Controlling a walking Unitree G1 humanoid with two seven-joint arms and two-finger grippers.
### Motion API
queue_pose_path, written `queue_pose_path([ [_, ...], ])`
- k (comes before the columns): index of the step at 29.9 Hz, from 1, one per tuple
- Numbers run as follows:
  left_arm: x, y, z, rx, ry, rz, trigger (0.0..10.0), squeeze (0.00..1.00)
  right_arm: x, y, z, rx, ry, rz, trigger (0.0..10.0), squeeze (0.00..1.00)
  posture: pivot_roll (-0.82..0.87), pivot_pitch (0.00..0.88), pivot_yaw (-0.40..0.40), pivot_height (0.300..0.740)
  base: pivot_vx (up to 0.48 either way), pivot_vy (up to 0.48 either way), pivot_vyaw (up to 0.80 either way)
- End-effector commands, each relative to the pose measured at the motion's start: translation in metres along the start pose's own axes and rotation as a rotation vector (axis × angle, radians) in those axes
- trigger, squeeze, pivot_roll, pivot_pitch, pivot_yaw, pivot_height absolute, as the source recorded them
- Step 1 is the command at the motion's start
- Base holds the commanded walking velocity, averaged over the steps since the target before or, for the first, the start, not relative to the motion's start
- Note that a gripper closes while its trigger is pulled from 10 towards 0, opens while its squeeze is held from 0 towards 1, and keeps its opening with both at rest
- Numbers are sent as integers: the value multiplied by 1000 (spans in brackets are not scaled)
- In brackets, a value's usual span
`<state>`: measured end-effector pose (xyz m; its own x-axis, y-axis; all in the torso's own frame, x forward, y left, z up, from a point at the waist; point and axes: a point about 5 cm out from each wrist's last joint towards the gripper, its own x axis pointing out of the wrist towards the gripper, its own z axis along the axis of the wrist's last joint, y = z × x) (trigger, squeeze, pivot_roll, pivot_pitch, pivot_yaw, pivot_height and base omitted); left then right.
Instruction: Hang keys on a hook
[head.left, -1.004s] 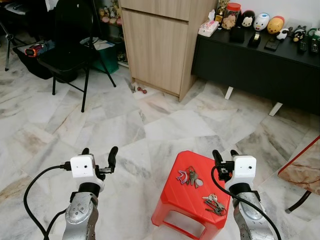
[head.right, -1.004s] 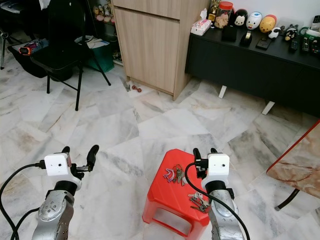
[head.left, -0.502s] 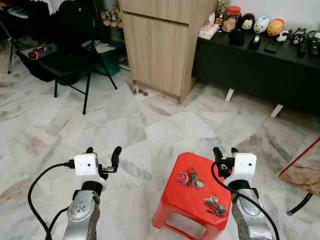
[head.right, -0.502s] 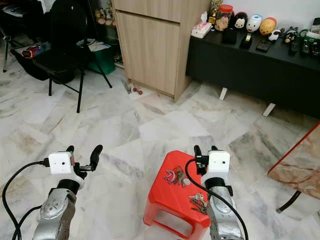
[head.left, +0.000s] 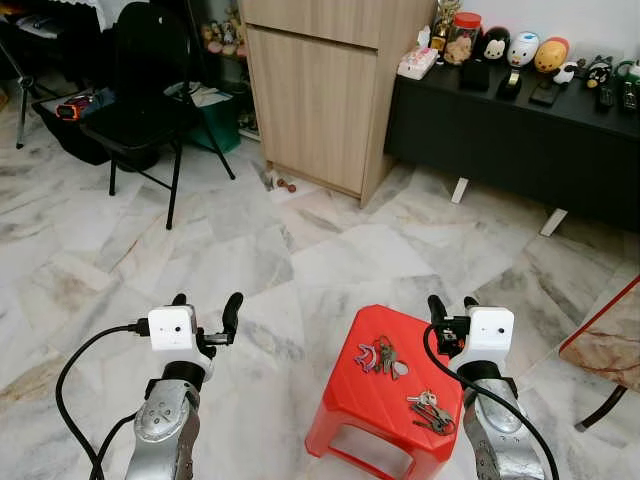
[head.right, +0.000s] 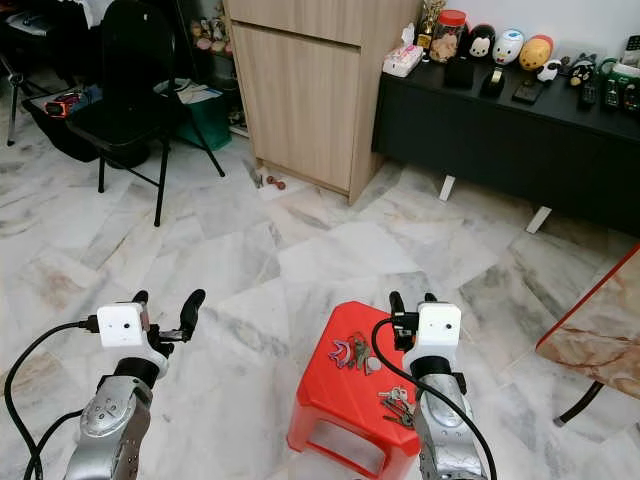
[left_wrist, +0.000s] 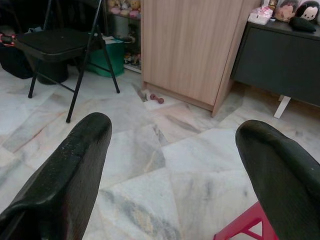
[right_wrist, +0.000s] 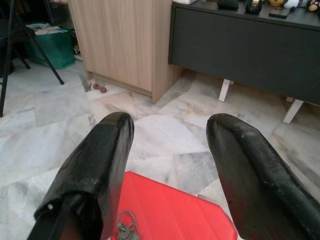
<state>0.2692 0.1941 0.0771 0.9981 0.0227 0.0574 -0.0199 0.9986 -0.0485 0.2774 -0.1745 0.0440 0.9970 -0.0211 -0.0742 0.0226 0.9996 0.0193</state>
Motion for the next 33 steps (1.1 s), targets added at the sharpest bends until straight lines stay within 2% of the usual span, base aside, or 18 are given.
queue_pose_path([
  [1,-2,1,-6,8,37,0,10000,0,0,-2,-2,-6,6,-5,10000,0,76,94,3,740,0,0,0],
  [12,-3,0,-7,6,42,1,10000,0,1,-2,-4,-19,31,-13,10000,0,77,97,-1,740,0,0,0],
  [22,-6,0,-9,7,49,2,10000,0,0,-1,-5,-17,36,-10,10000,0,78,111,-1,680,0,0,0],
  [33,-7,0,-10,8,57,2,10000,0,-1,-1,-6,-26,34,-4,10000,0,79,114,-2,675,0,0,0],
])
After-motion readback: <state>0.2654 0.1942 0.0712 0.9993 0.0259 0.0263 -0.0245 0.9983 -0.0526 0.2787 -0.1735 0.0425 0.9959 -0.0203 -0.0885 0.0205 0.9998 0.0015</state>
